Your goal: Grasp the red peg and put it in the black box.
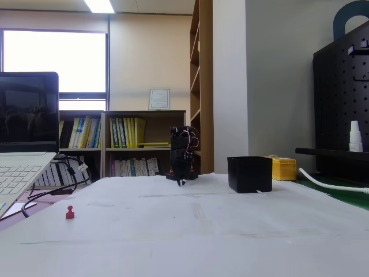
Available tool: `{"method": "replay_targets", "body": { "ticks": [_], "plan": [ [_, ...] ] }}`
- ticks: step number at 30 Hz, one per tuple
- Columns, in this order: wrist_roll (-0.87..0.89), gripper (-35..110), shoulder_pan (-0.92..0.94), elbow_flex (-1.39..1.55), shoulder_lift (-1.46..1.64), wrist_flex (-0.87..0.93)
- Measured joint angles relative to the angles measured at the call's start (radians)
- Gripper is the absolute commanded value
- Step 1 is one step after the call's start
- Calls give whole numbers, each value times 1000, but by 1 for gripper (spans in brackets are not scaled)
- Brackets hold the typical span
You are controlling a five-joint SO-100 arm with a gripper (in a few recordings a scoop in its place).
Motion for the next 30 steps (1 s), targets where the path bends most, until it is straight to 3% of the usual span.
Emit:
{"method": "replay_targets", "body": {
  "ticks": [7, 24, 26, 30],
  "plan": [
    [137, 0, -58, -60, -299, 78],
    [140, 0, -57, -60, -299, 78],
    [144, 0, -54, -60, -290, 60],
    [121, 0, 8, -60, -190, -143]
  ]
}}
